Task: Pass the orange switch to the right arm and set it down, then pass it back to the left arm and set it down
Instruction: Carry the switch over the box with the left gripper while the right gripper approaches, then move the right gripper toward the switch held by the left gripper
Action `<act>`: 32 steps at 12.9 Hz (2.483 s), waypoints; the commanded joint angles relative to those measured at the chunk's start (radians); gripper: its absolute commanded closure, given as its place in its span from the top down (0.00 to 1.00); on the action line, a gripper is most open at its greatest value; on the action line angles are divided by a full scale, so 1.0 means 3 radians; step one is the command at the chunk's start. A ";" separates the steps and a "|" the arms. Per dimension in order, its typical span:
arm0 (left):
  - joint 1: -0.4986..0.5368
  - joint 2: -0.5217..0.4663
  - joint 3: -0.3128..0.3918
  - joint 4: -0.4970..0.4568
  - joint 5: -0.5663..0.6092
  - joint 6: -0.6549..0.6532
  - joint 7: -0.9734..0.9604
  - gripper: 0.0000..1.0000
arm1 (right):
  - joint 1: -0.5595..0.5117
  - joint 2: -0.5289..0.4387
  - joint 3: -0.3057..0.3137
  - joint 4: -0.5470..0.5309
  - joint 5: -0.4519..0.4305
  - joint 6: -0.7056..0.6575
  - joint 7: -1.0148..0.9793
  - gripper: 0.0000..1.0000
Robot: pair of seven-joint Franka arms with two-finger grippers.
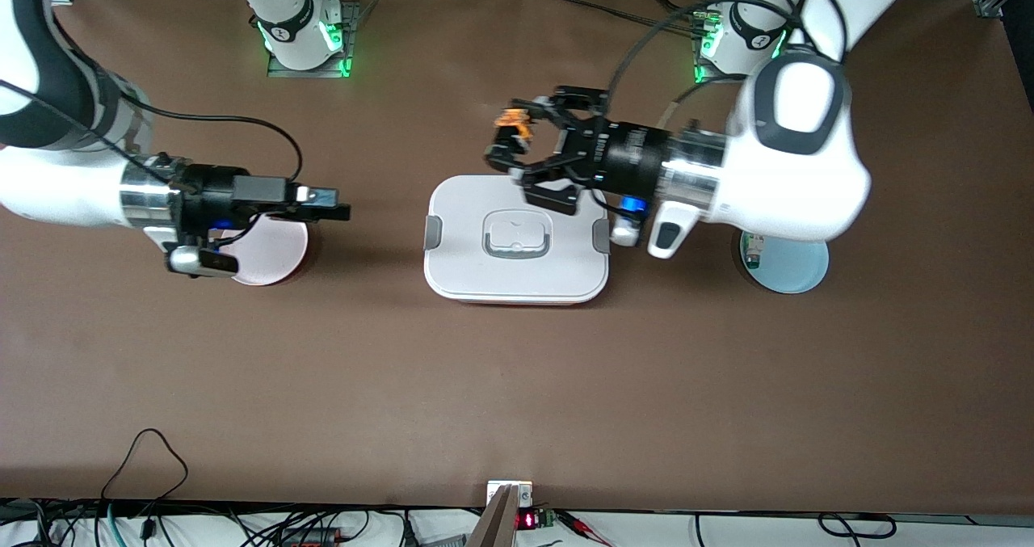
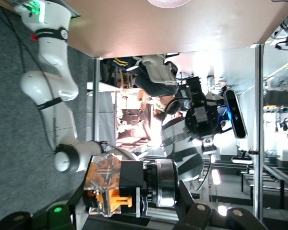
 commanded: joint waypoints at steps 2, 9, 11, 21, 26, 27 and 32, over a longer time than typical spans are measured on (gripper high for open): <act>-0.0295 0.0084 0.0017 0.0053 -0.0056 0.0459 -0.0121 0.00 | 0.0133 -0.0027 -0.0007 -0.0040 0.0239 0.0034 -0.0186 1.00; -0.0336 0.0100 0.0033 0.0063 -0.0041 0.0496 -0.0127 0.00 | 0.0174 -0.0129 -0.0007 -0.0269 0.0657 -0.0202 -0.0504 1.00; -0.0336 0.0100 0.0033 0.0063 -0.0041 0.0496 -0.0132 0.00 | 0.0251 -0.0175 -0.0007 -0.0280 0.0674 -0.0181 -0.0534 1.00; -0.0316 0.0130 0.0038 0.0089 -0.0041 0.0496 -0.0188 0.00 | 0.0430 -0.0124 -0.0007 -0.0423 0.1154 -0.0166 -0.1173 1.00; -0.0321 0.0136 0.0043 0.0099 -0.0046 0.0496 -0.0193 0.00 | 0.0547 -0.0043 -0.0007 -0.0428 0.1405 -0.0156 -0.1321 1.00; -0.0311 0.0136 0.0043 0.0099 -0.0051 0.0496 -0.0193 0.00 | 0.0568 -0.0012 -0.0007 -0.0428 0.1410 -0.0156 -0.1352 1.00; -0.0295 0.0136 0.0043 0.0099 -0.0046 0.0491 -0.0193 0.00 | 0.0701 0.0070 -0.0007 -0.0418 0.1665 -0.0069 -0.1542 1.00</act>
